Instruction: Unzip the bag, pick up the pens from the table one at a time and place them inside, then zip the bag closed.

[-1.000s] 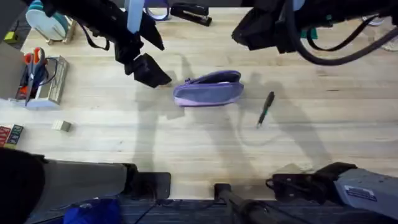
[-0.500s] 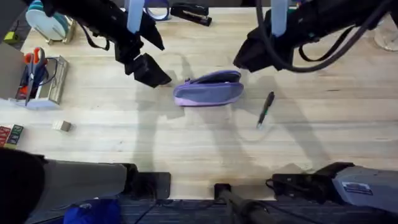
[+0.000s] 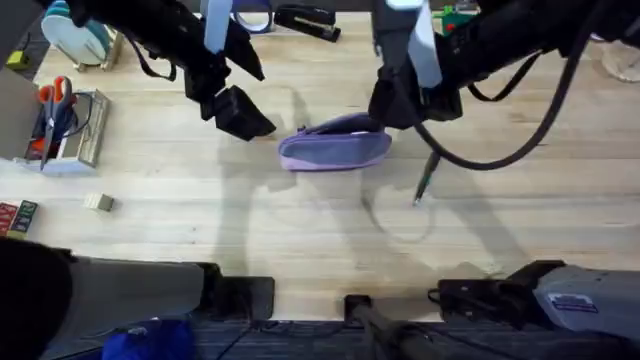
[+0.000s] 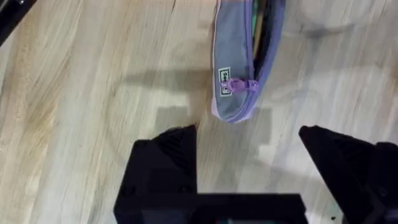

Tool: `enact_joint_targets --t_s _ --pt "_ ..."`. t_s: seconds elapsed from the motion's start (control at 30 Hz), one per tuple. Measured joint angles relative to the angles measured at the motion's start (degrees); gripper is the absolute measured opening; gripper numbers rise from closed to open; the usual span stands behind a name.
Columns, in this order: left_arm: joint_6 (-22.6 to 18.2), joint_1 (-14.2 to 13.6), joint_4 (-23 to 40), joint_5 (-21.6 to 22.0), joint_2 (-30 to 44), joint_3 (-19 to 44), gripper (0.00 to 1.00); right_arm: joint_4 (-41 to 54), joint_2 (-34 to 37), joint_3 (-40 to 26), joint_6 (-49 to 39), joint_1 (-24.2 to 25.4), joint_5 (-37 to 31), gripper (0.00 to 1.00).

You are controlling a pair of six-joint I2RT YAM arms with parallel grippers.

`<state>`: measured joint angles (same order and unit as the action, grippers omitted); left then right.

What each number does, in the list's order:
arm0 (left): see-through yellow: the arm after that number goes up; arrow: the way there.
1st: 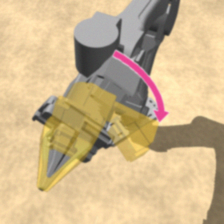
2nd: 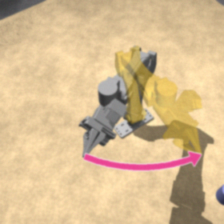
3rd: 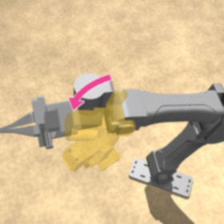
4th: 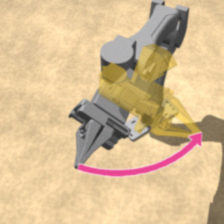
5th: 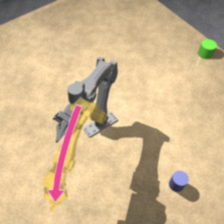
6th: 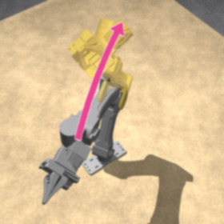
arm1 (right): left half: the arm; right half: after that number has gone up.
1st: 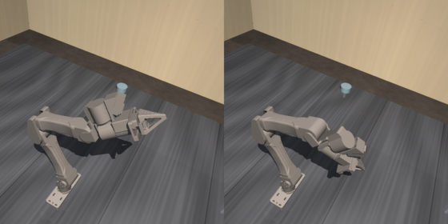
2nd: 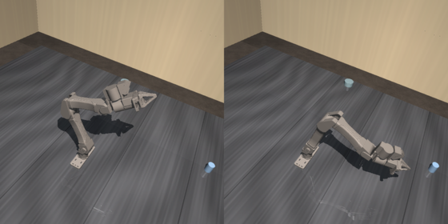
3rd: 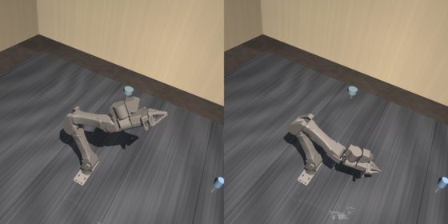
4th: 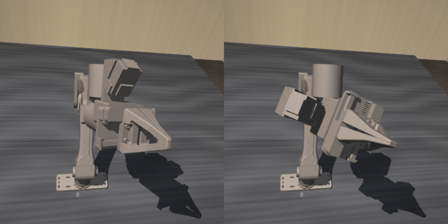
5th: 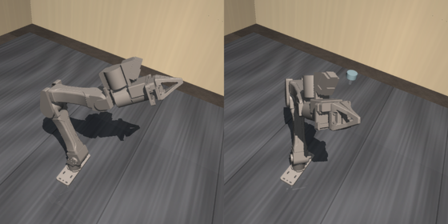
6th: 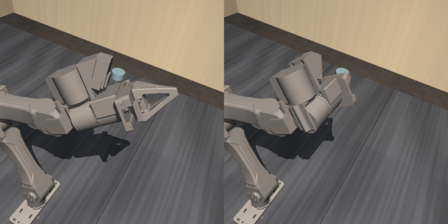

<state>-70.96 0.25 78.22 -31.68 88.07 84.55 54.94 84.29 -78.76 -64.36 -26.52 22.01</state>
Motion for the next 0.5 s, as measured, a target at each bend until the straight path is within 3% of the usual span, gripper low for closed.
enact_joint_targets --t_s 0.5 --pt "0.0 0.0 0.0 0.0 0.0 0.0 0.993 -0.5 0.0 -0.3 6.2 -0.7 -3.1 0.028"
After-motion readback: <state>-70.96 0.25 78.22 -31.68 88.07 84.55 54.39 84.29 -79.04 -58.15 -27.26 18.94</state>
